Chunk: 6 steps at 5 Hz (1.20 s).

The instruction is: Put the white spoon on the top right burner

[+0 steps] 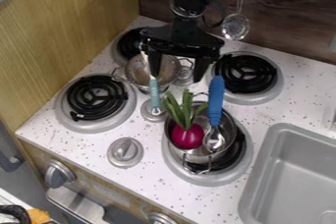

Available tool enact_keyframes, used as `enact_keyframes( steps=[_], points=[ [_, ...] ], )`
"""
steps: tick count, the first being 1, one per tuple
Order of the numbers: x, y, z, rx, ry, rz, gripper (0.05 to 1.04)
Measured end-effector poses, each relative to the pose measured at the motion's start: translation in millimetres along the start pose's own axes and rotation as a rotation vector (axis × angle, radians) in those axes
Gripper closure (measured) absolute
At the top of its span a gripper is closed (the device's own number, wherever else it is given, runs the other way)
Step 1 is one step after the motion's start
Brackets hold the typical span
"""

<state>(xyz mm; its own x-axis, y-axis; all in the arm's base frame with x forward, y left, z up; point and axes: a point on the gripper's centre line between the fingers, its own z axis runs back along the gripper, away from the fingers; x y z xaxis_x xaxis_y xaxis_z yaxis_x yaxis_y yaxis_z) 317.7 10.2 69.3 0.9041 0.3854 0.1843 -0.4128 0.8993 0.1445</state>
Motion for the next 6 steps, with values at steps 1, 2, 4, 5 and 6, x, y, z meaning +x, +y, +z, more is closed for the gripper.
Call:
enact_keyframes(
  steps=[1, 2, 4, 5, 6],
  points=[
    [-1.1, 14.9, -12.9, 0.061, -0.052, 0.087, 0.082],
    [8.0, 22.8, -16.4, 0.043, -0.088, 0.137, 0.082],
    [10.7, 25.1, -39.3, -0.026, -0.032, 0.212, 0.082],
    [7.7, 22.4, -50.9, -0.033, -0.003, 0.227, 0.083],
    [6.8, 19.8, -54.8, -0.055, -0.012, 0.239, 0.082]
  ],
)
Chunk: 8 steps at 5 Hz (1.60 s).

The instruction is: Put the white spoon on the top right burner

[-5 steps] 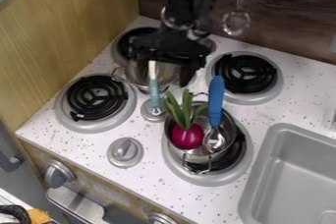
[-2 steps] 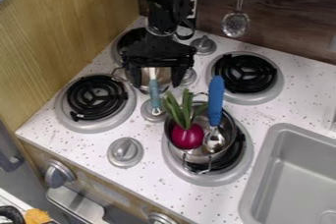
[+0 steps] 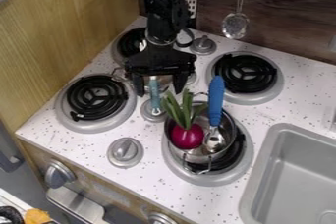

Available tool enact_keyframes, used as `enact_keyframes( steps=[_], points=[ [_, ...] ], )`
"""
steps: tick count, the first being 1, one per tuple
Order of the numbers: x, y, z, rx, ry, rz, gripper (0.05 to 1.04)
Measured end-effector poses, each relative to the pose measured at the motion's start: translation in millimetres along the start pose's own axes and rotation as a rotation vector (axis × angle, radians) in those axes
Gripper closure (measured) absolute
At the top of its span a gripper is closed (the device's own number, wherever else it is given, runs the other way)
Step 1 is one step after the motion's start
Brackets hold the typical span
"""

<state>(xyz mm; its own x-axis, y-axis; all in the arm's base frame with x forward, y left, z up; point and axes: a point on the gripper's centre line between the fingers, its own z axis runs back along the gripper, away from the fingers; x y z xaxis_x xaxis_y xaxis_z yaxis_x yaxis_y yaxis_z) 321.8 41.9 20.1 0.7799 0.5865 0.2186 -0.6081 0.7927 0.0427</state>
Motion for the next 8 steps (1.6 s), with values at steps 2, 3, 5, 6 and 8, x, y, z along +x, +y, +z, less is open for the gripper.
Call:
enact_keyframes(
  steps=[2, 3, 5, 6, 8],
  points=[
    [-0.1, 8.9, -12.0, -0.035, 0.019, 0.012, 0.112],
    [-4.3, 10.8, -21.1, -0.018, 0.042, 0.031, 0.409],
    [-3.6, 9.0, -24.0, -0.014, 0.045, 0.048, 0.846],
    [-8.6, 7.8, -21.9, 0.018, 0.061, 0.006, 0.849],
    [4.2, 0.1, 9.8, 0.044, -0.023, -0.296, 0.849]
  ],
)
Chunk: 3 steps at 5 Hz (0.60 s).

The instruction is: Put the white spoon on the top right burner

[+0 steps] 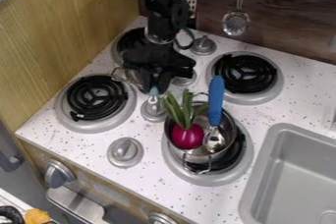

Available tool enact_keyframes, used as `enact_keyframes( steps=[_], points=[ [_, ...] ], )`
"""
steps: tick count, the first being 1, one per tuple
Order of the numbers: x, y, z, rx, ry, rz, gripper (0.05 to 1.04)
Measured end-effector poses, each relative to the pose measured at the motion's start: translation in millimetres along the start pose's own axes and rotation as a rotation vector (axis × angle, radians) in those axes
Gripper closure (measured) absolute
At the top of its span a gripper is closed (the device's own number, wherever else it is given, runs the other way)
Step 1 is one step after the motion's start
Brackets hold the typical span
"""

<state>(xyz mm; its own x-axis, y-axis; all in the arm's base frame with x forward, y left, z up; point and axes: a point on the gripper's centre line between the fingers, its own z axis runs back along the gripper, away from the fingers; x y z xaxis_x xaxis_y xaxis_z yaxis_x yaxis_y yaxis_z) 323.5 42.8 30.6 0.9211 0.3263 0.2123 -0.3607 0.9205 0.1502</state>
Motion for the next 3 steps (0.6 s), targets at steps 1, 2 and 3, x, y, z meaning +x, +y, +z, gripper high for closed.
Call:
enact_keyframes(
  steps=[1, 2, 3],
  points=[
    [5.2, -7.3, 14.6, 0.020, -0.012, -0.098, 0.849],
    [13.3, -32.9, 35.2, -0.052, 0.029, -0.139, 0.849],
    [9.8, -61.5, 33.2, -0.082, 0.107, -0.137, 0.849]
  ],
)
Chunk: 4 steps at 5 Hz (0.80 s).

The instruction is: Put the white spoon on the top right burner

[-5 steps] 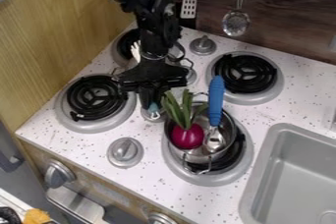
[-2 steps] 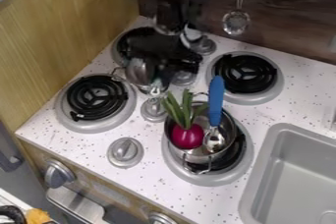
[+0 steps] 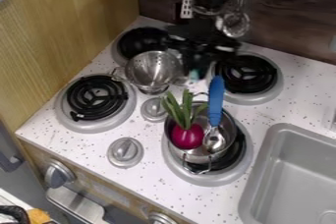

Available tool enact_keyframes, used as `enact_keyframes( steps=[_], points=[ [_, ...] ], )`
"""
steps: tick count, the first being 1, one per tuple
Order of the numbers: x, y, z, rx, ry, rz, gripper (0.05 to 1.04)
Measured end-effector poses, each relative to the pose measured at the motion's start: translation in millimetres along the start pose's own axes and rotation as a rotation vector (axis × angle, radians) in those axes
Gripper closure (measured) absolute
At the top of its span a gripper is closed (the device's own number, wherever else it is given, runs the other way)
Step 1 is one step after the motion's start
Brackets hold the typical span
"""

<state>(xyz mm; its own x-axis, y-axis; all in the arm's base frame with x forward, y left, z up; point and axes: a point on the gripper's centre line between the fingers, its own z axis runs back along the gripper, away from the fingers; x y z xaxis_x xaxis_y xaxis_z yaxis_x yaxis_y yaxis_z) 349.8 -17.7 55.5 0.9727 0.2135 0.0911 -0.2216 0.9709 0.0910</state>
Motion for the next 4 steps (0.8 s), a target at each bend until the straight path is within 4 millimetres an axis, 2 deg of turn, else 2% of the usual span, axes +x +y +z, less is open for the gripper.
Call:
enact_keyframes(
  steps=[1, 2, 3, 4],
  points=[
    [-4.5, -27.5, -7.7, -0.041, 0.057, 0.032, 0.849],
    [-11.5, -46.9, -20.4, -0.081, 0.090, 0.080, 0.849],
    [-8.2, -66.7, -29.6, -0.083, 0.086, 0.085, 0.849],
    [1.4, -83.7, -29.3, -0.101, 0.026, 0.098, 0.849]
  ],
)
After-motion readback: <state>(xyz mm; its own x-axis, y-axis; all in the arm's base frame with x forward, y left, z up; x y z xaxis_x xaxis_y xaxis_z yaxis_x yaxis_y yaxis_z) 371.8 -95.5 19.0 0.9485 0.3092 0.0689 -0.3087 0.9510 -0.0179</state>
